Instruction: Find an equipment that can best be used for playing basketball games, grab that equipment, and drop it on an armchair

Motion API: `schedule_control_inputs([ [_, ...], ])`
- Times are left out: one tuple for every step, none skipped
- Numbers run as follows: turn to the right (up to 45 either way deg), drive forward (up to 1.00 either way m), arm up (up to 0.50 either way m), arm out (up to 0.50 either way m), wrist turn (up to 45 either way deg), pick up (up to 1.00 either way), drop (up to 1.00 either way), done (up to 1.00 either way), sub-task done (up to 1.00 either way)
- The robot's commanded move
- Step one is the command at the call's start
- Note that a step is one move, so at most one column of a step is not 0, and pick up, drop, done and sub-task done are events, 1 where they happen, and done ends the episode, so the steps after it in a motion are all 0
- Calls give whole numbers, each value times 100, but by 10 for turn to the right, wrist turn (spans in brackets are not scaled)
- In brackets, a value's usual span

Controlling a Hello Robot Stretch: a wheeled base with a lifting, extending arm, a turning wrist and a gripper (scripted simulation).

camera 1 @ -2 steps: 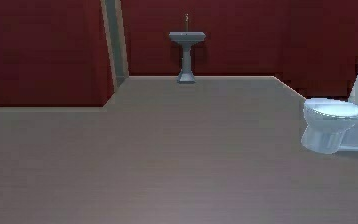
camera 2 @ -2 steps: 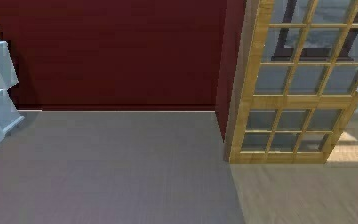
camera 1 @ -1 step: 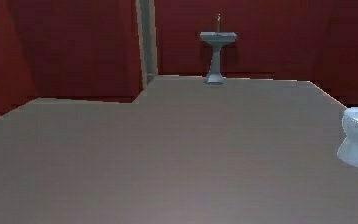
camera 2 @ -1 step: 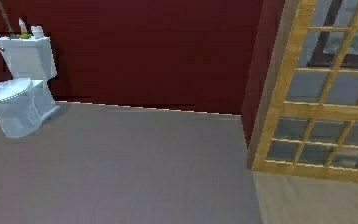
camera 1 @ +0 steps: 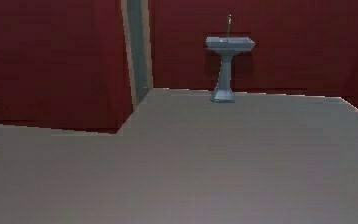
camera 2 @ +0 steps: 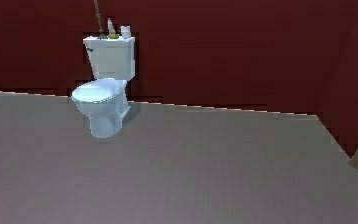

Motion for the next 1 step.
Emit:
schedule_control_inputs([
  [0,100,0,0,0,0,0,0,0],
])
